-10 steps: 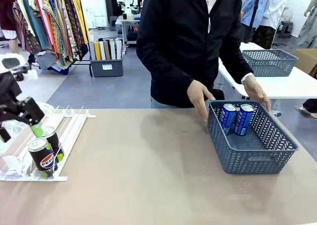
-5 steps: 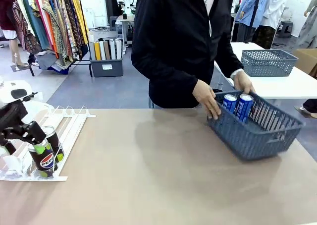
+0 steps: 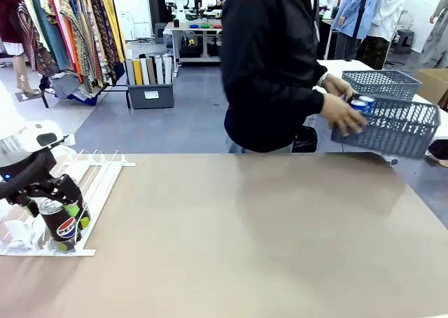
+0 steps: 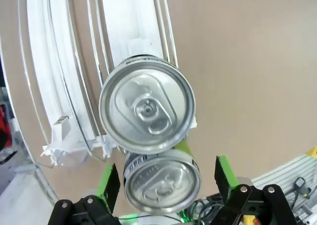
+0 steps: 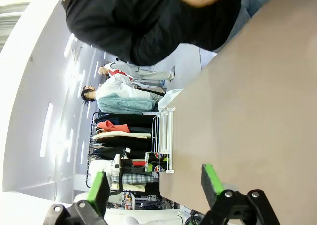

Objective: Retrieve and store the cans from the dispenser.
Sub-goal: Pick up one can from the Automatic Can Dispenser and place it in the middle of the table.

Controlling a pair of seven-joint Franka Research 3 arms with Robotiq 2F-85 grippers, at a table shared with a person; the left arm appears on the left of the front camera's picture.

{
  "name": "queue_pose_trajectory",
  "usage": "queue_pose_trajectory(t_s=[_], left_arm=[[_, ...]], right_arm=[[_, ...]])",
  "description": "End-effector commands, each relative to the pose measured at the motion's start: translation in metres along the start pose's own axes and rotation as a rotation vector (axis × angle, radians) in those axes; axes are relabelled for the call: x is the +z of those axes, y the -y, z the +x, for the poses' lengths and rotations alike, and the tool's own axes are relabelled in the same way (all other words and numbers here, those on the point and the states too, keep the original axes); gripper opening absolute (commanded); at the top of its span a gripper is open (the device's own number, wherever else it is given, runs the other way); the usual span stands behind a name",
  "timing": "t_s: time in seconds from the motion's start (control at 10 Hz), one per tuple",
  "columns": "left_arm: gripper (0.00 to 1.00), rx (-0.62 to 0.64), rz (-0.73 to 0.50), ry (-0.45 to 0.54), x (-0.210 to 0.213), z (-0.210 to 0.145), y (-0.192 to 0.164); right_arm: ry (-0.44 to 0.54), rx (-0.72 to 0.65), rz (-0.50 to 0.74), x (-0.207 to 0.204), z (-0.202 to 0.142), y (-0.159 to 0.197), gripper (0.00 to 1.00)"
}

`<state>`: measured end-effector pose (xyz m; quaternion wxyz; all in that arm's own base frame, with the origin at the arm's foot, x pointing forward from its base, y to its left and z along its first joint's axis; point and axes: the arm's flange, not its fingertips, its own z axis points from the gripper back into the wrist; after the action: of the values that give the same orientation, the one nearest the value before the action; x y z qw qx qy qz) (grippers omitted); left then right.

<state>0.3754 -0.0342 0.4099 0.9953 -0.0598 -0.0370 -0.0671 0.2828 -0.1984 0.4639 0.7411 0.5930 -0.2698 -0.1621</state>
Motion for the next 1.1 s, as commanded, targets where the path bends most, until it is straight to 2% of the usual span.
queue_pose_trajectory(t_s=[0.0, 0.3, 0.4, 0.5, 0.6, 1.0], left_arm=[[1.00, 0.029, 0.019, 0.001, -0.0135, -0.0058, 0.0027], [1.00, 0.048, 0.010, -0.003, -0.0141, -0.0031, 0.0024], [0.87, 0.060, 0.016, -0.004, -0.0135, -0.0024, 0.0014], [0.28, 0.075, 0.028, -0.002, -0.0138, -0.0012, 0.0023], [0.00, 0.075, 0.031, 0.008, -0.0134, -0.0018, 0.0030], [0.00, 0.086, 0.044, 0.022, -0.0127, -0.0006, 0.0016]], right_arm=[[0.002, -0.001, 0.012, 0.0012, 0.0001, -0.0026, 1.00], [0.002, -0.001, 0.012, 0.0012, 0.0001, -0.0026, 1.00], [0.002, -0.001, 0.012, 0.0012, 0.0001, -0.0026, 1.00], [0.002, -0.001, 0.012, 0.0012, 0.0001, -0.0026, 1.00], [0.002, -0.001, 0.012, 0.0012, 0.0001, -0.0026, 1.00], [0.002, -0.001, 0.012, 0.0012, 0.0001, -0.0026, 1.00]])
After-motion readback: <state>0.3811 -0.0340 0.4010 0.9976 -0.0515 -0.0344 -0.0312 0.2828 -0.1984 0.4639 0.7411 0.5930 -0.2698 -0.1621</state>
